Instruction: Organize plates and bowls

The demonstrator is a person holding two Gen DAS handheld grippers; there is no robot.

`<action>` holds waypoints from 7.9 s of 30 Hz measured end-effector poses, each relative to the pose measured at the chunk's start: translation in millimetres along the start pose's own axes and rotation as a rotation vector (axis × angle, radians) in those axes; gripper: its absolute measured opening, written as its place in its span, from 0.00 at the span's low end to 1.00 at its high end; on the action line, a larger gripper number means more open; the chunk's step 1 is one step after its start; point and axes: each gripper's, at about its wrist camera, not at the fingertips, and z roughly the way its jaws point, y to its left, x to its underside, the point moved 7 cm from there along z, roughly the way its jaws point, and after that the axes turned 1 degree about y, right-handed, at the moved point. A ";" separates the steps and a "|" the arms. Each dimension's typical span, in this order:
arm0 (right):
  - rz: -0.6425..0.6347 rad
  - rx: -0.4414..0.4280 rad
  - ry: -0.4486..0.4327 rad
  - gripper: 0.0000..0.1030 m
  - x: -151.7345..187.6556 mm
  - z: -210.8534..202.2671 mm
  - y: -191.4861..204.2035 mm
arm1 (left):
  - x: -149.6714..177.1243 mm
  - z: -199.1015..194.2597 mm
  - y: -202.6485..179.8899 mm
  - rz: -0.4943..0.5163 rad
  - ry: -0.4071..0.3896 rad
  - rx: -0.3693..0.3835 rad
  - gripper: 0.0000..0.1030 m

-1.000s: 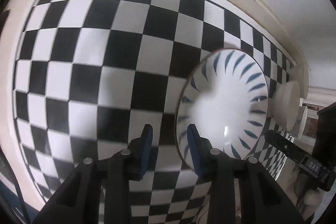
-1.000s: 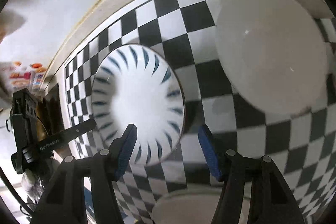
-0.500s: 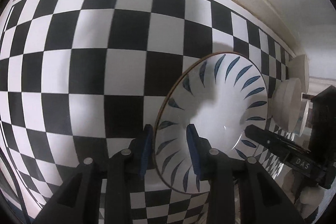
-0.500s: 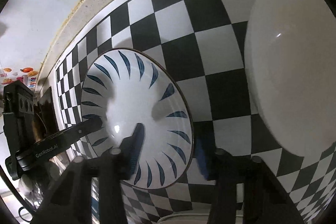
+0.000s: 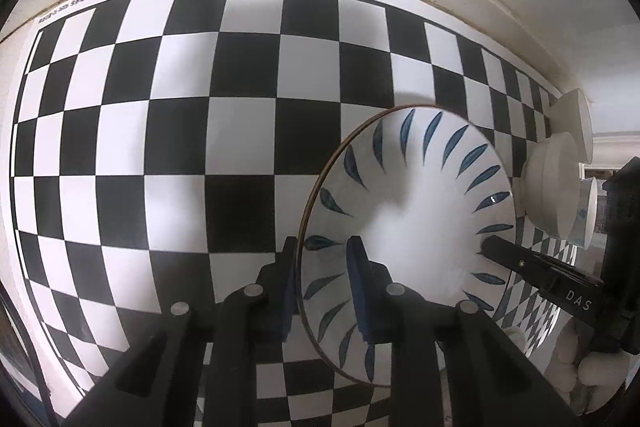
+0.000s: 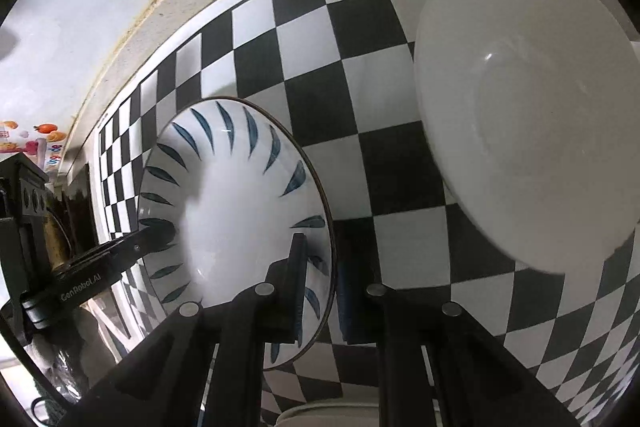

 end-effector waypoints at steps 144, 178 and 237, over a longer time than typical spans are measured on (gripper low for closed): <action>-0.101 0.185 -0.338 0.14 346.7 -280.5 -4.1 | 323.0 -162.6 -153.3 0.231 -0.294 -0.202 0.23; -0.144 0.077 -0.125 0.76 -13.6 -176.5 -109.2 | 28.3 -15.1 -205.5 -0.023 -0.121 -0.159 0.29; -0.034 0.135 0.006 0.08 172.1 -172.3 -256.6 | 209.9 62.2 -324.3 0.282 0.087 -0.145 0.17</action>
